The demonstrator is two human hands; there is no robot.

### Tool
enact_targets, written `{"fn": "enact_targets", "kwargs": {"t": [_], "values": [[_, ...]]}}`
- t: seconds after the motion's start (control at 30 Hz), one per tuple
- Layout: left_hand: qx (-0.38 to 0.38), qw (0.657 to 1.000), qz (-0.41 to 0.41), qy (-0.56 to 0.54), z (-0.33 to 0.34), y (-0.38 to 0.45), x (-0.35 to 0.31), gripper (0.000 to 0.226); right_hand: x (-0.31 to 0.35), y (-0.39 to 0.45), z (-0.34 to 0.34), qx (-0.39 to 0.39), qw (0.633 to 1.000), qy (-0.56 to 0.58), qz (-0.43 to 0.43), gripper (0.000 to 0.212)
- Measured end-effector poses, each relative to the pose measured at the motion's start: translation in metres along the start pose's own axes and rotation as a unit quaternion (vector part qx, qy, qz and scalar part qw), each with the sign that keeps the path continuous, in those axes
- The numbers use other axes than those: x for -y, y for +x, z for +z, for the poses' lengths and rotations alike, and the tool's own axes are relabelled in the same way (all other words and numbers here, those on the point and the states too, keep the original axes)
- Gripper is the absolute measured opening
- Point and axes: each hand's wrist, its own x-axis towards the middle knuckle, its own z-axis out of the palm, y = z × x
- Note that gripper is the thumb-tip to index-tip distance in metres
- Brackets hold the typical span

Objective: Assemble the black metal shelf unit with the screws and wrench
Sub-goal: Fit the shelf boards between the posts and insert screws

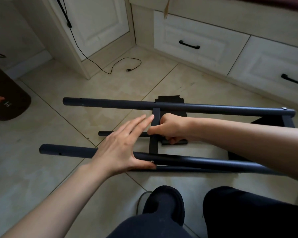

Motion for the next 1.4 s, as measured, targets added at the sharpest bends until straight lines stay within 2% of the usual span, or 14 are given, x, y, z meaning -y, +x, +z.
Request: {"fn": "enact_targets", "kwargs": {"t": [0.23,0.3,0.4,0.5,0.53,0.6,0.67,0.7,0.73,0.8,0.9,1.03,1.4], "values": [[-0.078,0.996,0.030,0.026,0.005,-0.002,-0.005,0.111,0.001,0.003,-0.003,-0.014,0.998,-0.057,-0.030,0.036],[-0.054,0.998,0.017,0.019,0.003,0.000,-0.005,0.111,0.001,0.002,-0.006,0.001,0.996,-0.080,-0.042,0.034],[0.025,1.000,-0.006,0.008,0.000,0.004,-0.004,0.109,0.003,-0.005,-0.016,0.071,0.987,-0.133,-0.059,0.029],[0.034,0.999,0.003,0.024,-0.001,0.005,-0.005,0.107,0.010,-0.014,-0.039,0.127,0.966,-0.217,-0.064,0.028],[0.034,0.999,0.003,0.026,-0.001,0.004,-0.005,0.107,0.013,-0.016,-0.049,0.107,0.962,-0.236,-0.089,0.025],[0.038,0.999,-0.003,0.028,-0.002,0.003,-0.006,0.108,0.020,-0.015,-0.068,-0.031,0.941,-0.279,-0.188,0.018],[0.042,0.998,-0.005,0.036,-0.003,0.004,-0.007,0.109,0.022,-0.011,-0.081,-0.181,0.884,-0.336,-0.270,0.017],[0.041,0.998,-0.003,0.039,-0.003,0.004,-0.007,0.109,0.020,-0.005,-0.085,-0.214,0.856,-0.374,-0.286,0.025],[0.040,0.998,0.000,0.040,-0.003,0.004,-0.007,0.109,0.016,0.001,-0.086,-0.212,0.838,-0.416,-0.283,0.035],[0.036,0.999,0.006,0.041,-0.004,0.003,-0.007,0.109,0.007,0.012,-0.085,-0.143,0.819,-0.496,-0.252,0.049],[0.033,0.998,0.011,0.050,-0.002,0.003,-0.007,0.109,0.000,0.019,-0.081,-0.070,0.814,-0.514,-0.261,0.050],[0.005,0.998,0.025,0.055,0.001,0.001,-0.006,0.106,0.001,0.023,-0.079,-0.078,0.822,-0.484,-0.289,0.050],[-0.060,0.995,0.072,0.041,0.008,-0.008,-0.004,0.097,-0.002,0.018,-0.067,-0.146,0.794,-0.499,-0.314,0.055]]}}
